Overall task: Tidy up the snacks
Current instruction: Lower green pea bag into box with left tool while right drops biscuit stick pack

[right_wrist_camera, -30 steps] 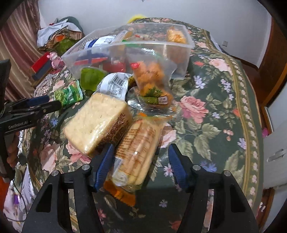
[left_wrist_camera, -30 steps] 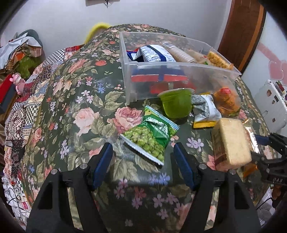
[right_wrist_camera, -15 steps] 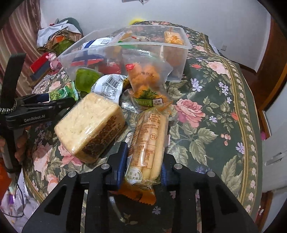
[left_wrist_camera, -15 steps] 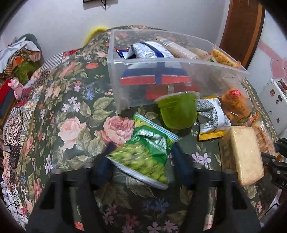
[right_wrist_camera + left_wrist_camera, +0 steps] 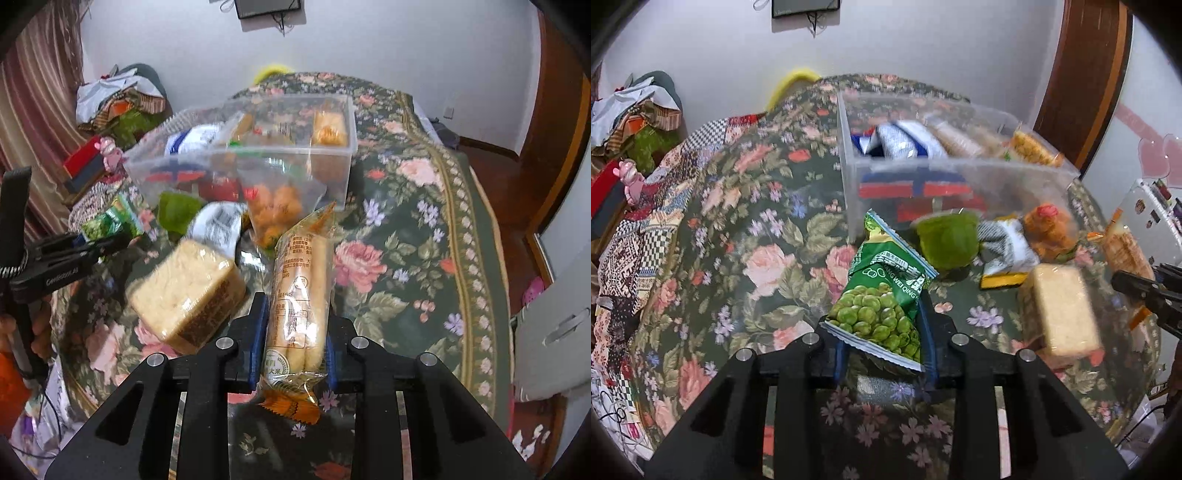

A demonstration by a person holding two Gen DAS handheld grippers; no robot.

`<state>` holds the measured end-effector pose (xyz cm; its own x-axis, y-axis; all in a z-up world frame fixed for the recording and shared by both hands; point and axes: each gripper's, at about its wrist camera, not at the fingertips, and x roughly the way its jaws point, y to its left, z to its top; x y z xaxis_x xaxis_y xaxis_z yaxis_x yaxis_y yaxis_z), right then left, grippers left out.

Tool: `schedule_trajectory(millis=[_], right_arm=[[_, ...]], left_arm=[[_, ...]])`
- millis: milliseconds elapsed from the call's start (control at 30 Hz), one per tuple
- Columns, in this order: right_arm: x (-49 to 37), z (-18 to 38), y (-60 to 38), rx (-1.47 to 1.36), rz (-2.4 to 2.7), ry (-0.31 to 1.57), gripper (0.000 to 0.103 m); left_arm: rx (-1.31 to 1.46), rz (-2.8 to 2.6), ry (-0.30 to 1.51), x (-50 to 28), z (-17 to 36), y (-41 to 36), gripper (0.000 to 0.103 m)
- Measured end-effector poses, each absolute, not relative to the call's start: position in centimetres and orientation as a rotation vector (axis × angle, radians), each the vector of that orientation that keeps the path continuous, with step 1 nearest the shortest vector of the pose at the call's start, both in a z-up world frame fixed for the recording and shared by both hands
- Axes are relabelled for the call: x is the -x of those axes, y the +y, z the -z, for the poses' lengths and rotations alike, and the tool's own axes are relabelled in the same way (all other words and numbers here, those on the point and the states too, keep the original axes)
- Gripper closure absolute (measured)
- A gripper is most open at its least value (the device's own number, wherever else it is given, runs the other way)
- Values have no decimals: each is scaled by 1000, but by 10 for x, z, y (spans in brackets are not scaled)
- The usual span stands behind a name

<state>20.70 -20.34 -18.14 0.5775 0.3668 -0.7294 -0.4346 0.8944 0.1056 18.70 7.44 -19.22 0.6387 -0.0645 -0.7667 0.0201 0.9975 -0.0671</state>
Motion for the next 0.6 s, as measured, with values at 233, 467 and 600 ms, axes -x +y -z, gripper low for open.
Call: schedule_trajectory(millis=[233,467,600], right_arm=[[-214,153,-190,86,-480,761,80],[-227,130,-178,79,-501,694,80],[-238,118,-169,75,-510,662,80]], left_arm=[[58,56,802,-182,159,71,71],[56,61,737,-191,132,69,71],[54,63,706,-202,120,68,71]])
